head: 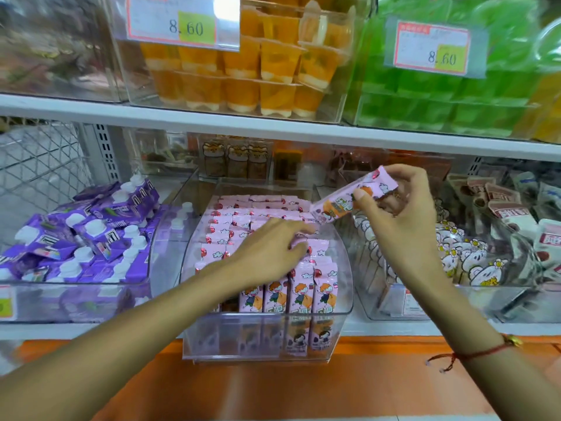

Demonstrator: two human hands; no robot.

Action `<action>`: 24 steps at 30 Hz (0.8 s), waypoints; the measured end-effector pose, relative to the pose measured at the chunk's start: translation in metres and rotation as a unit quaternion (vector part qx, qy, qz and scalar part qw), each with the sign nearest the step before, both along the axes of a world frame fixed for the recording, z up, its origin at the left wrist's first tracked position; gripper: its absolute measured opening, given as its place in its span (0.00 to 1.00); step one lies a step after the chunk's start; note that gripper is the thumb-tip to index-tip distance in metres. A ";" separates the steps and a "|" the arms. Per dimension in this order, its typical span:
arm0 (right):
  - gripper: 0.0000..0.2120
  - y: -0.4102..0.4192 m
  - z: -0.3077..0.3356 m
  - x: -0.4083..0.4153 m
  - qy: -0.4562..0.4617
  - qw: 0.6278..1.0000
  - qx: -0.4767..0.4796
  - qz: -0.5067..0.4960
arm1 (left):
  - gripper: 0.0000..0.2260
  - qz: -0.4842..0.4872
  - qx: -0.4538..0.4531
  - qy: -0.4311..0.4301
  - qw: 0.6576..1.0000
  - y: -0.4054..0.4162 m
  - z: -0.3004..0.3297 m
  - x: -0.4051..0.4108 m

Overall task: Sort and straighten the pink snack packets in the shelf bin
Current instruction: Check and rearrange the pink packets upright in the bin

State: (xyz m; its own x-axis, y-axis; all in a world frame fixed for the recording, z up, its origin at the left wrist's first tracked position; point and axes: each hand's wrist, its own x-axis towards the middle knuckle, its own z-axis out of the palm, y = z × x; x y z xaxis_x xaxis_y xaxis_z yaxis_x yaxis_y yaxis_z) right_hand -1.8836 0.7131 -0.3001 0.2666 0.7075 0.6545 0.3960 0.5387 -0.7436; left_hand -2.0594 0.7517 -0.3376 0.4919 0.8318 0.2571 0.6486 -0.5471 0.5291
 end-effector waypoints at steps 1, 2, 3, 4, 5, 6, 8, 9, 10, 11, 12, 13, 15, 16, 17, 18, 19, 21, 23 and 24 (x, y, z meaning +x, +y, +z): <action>0.15 0.002 -0.002 -0.002 -0.023 1.000 -0.004 0.004 | 0.14 -0.005 0.019 0.029 0.999 -0.002 -0.002 0.000; 0.14 0.004 -0.003 -0.004 -0.060 0.998 -0.010 0.000 | 0.15 -0.007 0.034 0.051 0.998 -0.003 -0.004 -0.001; 0.13 0.006 -0.004 -0.005 -0.108 0.994 -0.015 -0.009 | 0.15 -0.009 0.038 0.057 0.998 -0.005 -0.005 -0.003; 0.11 0.007 -0.003 -0.005 -0.161 0.987 -0.017 -0.021 | 0.15 -0.012 0.032 0.049 0.998 -0.005 -0.005 -0.005; 0.11 0.008 -0.003 -0.006 -0.214 0.976 -0.018 -0.032 | 0.14 -0.013 0.025 0.036 0.999 -0.006 -0.005 -0.007; 0.11 0.009 -0.002 -0.006 -0.261 0.964 -0.017 -0.040 | 0.13 -0.014 0.021 0.026 0.999 -0.007 -0.005 -0.009; 0.12 0.011 0.000 -0.007 -0.332 0.942 -0.014 -0.048 | 0.11 -0.006 0.020 0.013 1.000 -0.008 -0.006 -0.009; 0.13 0.012 0.000 -0.009 -0.360 0.932 -0.013 -0.048 | 0.10 0.002 0.019 0.006 1.000 -0.009 -0.006 -0.009; 0.13 0.013 0.001 -0.010 -0.387 0.921 -0.016 -0.048 | 0.10 0.013 0.021 0.000 1.000 -0.010 -0.007 -0.008; 0.13 0.014 0.001 -0.011 -0.412 0.910 -0.028 -0.046 | 0.09 0.023 0.024 -0.007 0.999 -0.011 -0.007 -0.007; 0.13 0.015 0.000 -0.012 -0.434 0.899 -0.048 -0.044 | 0.09 0.031 0.027 -0.012 0.999 -0.011 -0.006 -0.006; 0.13 0.018 -0.002 -0.012 -0.456 0.886 -0.073 -0.043 | 0.09 0.037 0.029 -0.015 0.999 -0.012 -0.006 -0.005; 0.12 0.025 -0.004 -0.012 -0.490 0.862 -0.124 -0.046 | 0.09 0.047 0.034 -0.012 0.998 -0.012 -0.005 -0.003; 0.11 0.027 -0.004 -0.011 -0.492 0.858 -0.142 -0.046 | 0.09 0.052 0.034 -0.013 0.998 -0.012 -0.005 -0.002; 0.12 0.028 -0.005 -0.010 -0.483 0.861 -0.152 -0.044 | 0.08 0.058 0.032 -0.016 0.998 -0.011 -0.005 -0.001; 0.13 0.028 -0.005 -0.008 -0.467 0.869 -0.156 -0.043 | 0.08 0.063 0.027 -0.020 0.997 -0.011 -0.006 0.000; 0.14 0.025 -0.006 -0.006 -0.447 0.879 -0.157 -0.046 | 0.07 0.068 0.022 -0.027 0.997 -0.011 -0.007 0.001; 0.14 0.018 -0.010 -0.001 -0.403 0.899 -0.161 -0.052 | 0.06 0.072 0.009 -0.045 0.996 -0.010 -0.007 0.003; 0.11 0.008 -0.014 0.003 -0.357 0.917 -0.171 -0.046 | 0.03 0.073 0.007 -0.063 0.995 -0.008 -0.006 0.006; 0.09 0.005 -0.015 0.005 -0.337 0.924 -0.175 -0.039 | 0.03 0.074 0.013 -0.069 0.995 -0.007 -0.005 0.008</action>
